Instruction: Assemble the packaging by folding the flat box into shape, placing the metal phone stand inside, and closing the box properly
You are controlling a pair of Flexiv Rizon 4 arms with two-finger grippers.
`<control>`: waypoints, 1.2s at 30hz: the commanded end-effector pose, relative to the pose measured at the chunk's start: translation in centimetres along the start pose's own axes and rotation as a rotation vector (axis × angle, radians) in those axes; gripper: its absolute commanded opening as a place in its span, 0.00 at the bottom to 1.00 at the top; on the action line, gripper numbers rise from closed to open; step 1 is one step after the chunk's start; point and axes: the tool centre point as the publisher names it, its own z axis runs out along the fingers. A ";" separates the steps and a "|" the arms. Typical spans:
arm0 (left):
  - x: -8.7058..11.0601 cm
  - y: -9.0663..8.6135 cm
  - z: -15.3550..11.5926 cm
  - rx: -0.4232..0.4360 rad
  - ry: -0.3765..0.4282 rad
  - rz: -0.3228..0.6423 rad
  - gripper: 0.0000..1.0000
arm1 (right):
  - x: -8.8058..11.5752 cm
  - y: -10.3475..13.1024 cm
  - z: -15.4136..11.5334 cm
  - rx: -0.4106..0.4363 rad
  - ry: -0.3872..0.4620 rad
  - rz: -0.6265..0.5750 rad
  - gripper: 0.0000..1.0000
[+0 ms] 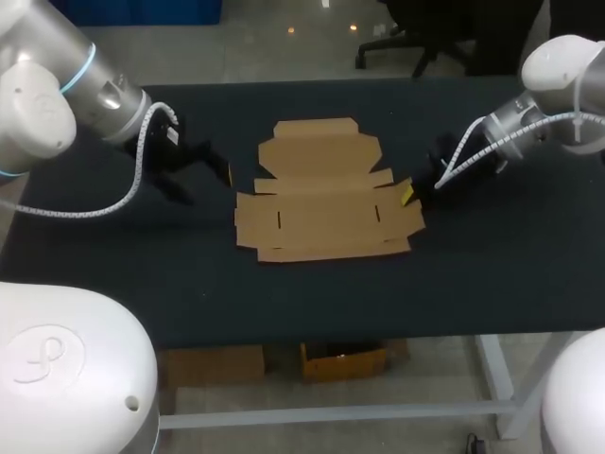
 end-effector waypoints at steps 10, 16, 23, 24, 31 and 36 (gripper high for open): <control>-0.2 1.2 -0.4 0.015 -0.006 -0.008 1.00 | 0.6 -2.7 -0.3 -0.015 0.026 -0.031 0.00; -0.1 1.7 -0.7 0.019 -0.003 -0.010 1.00 | 0.7 -3.5 -0.1 -0.013 0.032 -0.035 0.00; 0.2 2.3 -1.3 0.028 -0.004 0.001 1.00 | 0.7 -4.5 0.3 -0.003 0.043 -0.040 0.00; 0.2 2.4 -1.4 0.031 -0.004 0.003 1.00 | 0.7 -4.6 0.4 -0.003 0.044 -0.042 0.00; 0.3 2.7 -1.7 0.042 -0.002 0.006 1.00 | 0.9 -5.9 0.4 -0.008 0.050 -0.049 0.00; 0.3 2.7 -1.6 0.043 0.000 0.004 1.00 | 0.9 -6.7 0.5 -0.017 0.049 -0.045 0.00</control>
